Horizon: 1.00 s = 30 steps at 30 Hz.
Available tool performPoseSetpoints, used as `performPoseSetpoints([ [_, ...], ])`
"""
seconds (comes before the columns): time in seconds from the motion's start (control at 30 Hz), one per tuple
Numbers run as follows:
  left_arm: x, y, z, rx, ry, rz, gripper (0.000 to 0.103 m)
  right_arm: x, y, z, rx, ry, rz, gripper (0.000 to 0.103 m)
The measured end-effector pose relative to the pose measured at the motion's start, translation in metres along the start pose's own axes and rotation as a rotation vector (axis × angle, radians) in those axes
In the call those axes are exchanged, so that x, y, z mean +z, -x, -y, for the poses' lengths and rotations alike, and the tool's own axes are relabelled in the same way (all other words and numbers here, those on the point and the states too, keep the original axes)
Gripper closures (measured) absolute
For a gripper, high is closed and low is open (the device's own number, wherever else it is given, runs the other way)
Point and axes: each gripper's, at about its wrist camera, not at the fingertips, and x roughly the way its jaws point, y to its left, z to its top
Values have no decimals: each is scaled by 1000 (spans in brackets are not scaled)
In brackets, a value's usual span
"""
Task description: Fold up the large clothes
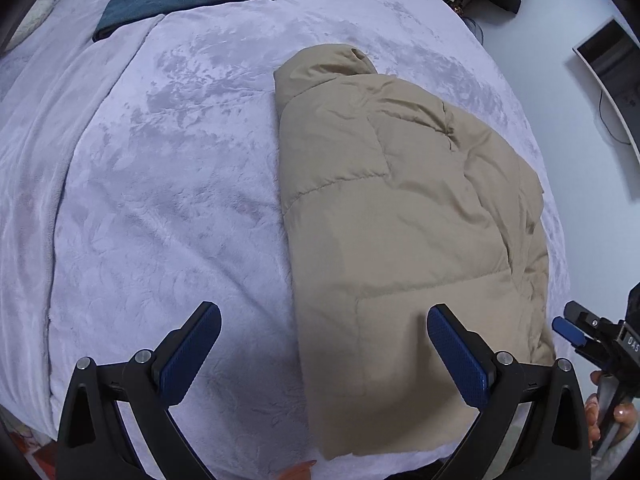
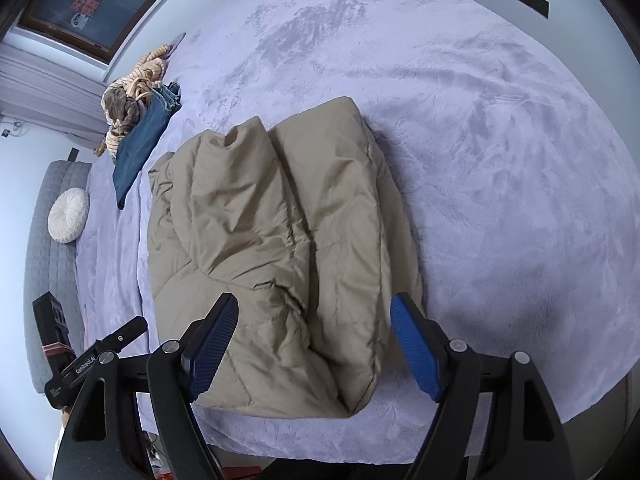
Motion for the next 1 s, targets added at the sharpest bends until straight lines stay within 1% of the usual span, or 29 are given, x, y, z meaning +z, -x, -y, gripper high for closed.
performPoseSetpoints([
  [0.07,7,-10,2,-18,22,-12,0,15,-7,10,12,-6,-18,22],
  [0.13,13,-21,3,-19,37,-26,0,29,-15,20,19,-29,-39,22],
  [0.23,20,-27,4,-10,60,-15,0,46,-18,21,50,-19,-28,22],
  [0.33,26,-29,5,0,75,7,0,62,-17,4,172,37,-13,22],
  [0.4,30,-33,4,2,88,11,0,75,-25,-10,248,54,-30,22],
  [0.5,32,-42,4,-27,108,-3,0,89,-49,-29,281,48,-70,22],
  [0.53,32,-44,5,-27,110,-3,0,94,-60,-33,262,47,-85,26],
  [0.57,31,-46,7,-27,109,-3,0,97,-69,-34,234,49,-98,37],
  [0.6,30,-47,9,-25,106,-4,0,99,-79,-35,187,53,-119,75],
  [0.63,31,-48,11,-24,102,-4,0,100,-86,-32,137,53,-131,90],
  [0.73,31,-48,21,-31,80,-6,0,100,-96,-18,61,67,-139,94],
  [0.8,33,-48,26,-42,57,-11,0,99,-99,-9,44,74,-155,97],
  [0.87,36,-48,26,-50,42,-12,0,98,-99,-2,65,56,-171,97],
  [0.93,38,-47,20,-67,53,-16,0,99,-87,0,125,70,-171,97],
  [0.97,39,-47,17,-80,62,-22,0,100,-80,1,149,81,-165,95],
  [1.0,39,-48,14,-92,72,-31,0,100,-70,2,164,96,-155,86],
])
